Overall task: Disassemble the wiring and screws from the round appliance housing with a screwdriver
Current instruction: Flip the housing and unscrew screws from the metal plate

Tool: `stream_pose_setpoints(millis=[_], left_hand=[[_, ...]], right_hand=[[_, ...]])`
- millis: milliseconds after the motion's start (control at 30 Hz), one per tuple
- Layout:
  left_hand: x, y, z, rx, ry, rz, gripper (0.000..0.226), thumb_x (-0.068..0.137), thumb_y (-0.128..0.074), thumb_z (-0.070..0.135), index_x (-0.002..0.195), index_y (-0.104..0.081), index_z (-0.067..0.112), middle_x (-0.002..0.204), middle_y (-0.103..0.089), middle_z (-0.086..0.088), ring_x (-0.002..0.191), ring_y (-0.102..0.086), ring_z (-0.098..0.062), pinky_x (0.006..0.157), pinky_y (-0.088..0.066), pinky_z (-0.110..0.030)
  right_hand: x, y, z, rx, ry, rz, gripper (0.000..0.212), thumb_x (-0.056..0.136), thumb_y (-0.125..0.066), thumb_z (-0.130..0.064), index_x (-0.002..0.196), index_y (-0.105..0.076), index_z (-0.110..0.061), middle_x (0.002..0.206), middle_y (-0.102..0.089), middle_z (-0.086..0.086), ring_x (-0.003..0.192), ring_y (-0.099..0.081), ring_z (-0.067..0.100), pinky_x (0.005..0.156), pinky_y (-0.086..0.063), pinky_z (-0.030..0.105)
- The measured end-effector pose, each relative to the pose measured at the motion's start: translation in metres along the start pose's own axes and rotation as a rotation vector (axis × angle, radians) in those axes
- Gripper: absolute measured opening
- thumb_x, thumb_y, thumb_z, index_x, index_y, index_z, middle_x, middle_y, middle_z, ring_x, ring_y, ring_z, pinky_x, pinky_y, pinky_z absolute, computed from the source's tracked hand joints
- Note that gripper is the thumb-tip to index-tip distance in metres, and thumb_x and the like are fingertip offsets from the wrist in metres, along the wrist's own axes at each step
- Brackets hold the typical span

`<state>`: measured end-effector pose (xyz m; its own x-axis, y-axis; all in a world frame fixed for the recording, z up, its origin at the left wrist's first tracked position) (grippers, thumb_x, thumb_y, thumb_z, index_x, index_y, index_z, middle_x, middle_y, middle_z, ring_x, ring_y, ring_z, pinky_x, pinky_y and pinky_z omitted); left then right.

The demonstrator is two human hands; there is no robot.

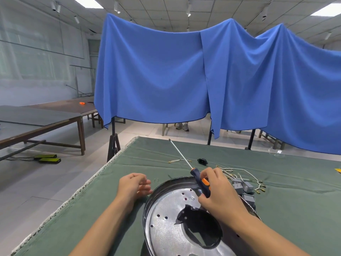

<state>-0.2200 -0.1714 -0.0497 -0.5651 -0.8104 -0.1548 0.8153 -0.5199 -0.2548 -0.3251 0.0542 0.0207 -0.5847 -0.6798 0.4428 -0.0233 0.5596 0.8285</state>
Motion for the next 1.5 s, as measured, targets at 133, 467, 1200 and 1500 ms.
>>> stream_pose_setpoints(millis=[133,467,1200,1500], left_hand=[[0.008,0.007,-0.001,0.115,-0.112,0.063,0.011,0.089,-0.044,-0.008,0.085,-0.053,-0.002,0.064,-0.053,-0.017,0.032,-0.051,-0.015,0.032,-0.042,-0.020],[0.008,0.008,-0.008,0.282,-0.223,0.079,0.026,0.084,-0.043,-0.015,0.077,-0.063,0.000,0.068,-0.061,-0.015,0.051,-0.059,-0.019,0.039,-0.045,-0.018],[0.029,-0.007,0.008,0.997,-0.468,0.185,0.012,0.081,-0.064,0.013,0.081,-0.073,0.021,0.090,-0.072,0.000,0.090,-0.064,-0.025,0.076,-0.048,-0.030],[0.021,0.005,0.006,0.865,-0.435,0.164,0.029,0.079,-0.055,0.004,0.098,-0.070,0.019,0.103,-0.068,-0.003,0.093,-0.062,-0.023,0.081,-0.047,-0.031]], right_hand=[[0.000,0.000,0.002,0.017,-0.027,-0.003,0.034,0.077,-0.065,-0.018,0.099,-0.042,-0.029,0.101,-0.039,-0.007,0.089,-0.046,0.014,0.063,-0.040,0.021],[-0.002,-0.004,0.001,0.057,-0.067,-0.039,0.037,0.075,-0.066,-0.014,0.096,-0.040,-0.029,0.098,-0.043,-0.006,0.090,-0.043,0.016,0.067,-0.036,0.028],[-0.001,-0.004,0.005,0.123,-0.112,-0.064,0.041,0.071,-0.066,-0.015,0.090,-0.036,-0.035,0.096,-0.041,-0.011,0.087,-0.049,0.014,0.066,-0.043,0.029],[0.000,0.000,0.004,0.228,-0.066,-0.018,0.034,0.080,-0.065,-0.012,0.086,-0.041,-0.036,0.097,-0.048,-0.008,0.090,-0.050,0.011,0.072,-0.038,0.019]])
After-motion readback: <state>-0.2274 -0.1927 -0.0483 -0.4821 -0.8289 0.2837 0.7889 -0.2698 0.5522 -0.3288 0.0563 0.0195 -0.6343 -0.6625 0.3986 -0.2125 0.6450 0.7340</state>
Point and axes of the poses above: each hand's wrist, its own x-axis towards the middle knuckle, its own y-axis out of the back of the hand, z = x × y, the point moved 7 cm from there along x, towards the middle knuckle
